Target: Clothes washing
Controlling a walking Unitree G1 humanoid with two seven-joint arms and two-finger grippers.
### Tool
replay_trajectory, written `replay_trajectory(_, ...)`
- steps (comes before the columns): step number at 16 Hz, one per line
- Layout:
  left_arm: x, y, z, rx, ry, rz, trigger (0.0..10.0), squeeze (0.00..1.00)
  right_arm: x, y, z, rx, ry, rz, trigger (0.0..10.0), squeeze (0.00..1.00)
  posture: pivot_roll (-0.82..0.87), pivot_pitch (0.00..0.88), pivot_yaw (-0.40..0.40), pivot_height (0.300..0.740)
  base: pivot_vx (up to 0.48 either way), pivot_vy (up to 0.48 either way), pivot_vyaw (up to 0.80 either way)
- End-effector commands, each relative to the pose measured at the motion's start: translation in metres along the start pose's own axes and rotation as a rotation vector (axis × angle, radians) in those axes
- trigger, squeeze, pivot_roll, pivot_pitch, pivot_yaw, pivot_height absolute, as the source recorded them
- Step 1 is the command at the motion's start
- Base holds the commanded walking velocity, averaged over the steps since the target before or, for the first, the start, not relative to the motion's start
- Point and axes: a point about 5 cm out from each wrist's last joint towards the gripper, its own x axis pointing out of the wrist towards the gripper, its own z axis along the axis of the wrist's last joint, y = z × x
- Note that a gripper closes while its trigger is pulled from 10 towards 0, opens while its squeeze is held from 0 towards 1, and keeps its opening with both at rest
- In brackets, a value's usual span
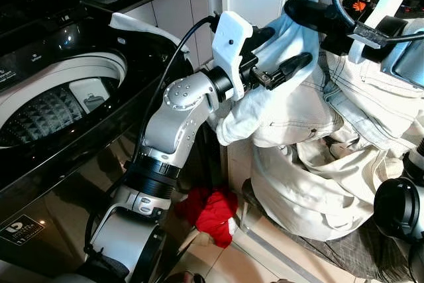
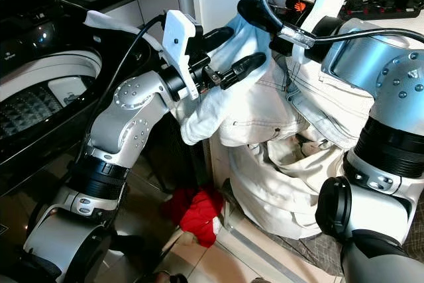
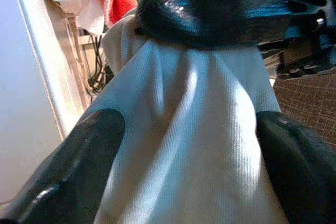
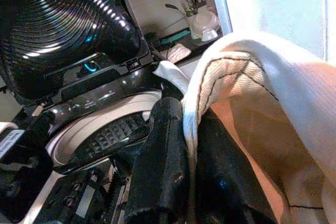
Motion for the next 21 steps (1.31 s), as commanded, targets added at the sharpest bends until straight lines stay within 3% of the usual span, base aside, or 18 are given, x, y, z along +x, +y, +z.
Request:
replay_trajectory(1, -0.003, 0.01, 0.0, 0.023, 0.018, 0.045, 0.0, 0.0, -0.001, 0.018, 0.017, -0.048, -0.067, 0.078, 0.0, 0.0, -0.14, 0.0, 0.111, 0.74, 0.0, 0.0, 0.0)
replay_trajectory(3, -0.003, 0.015, 0.0, 0.036, 0.022, 0.094, 0.0, 0.0, -0.001, 0.018, 0.017, -0.045, -0.07, 0.078, 0.0, 0.0, -0.14, 0.0, 0.112, 0.74, 0.0, 0.0, 0.0)
replay_trajectory(11, -0.004, 0.015, -0.003, 0.034, 0.021, 0.08, 0.0, 0.0, 0.002, 0.023, 0.014, -0.035, -0.07, 0.093, 0.0, 0.0, -0.14, 0.0, 0.117, 0.74, 0.0, 0.0, 0.0)
replay_trajectory(21, -0.008, 0.03, 0.001, 0.03, 0.002, 0.165, 0.0, 0.0, 0.002, 0.025, 0.016, -0.045, -0.092, 0.092, 0.0, 0.0, -0.14, 0.0, 0.12, 0.74, 0.0, 0.0, 0.0)
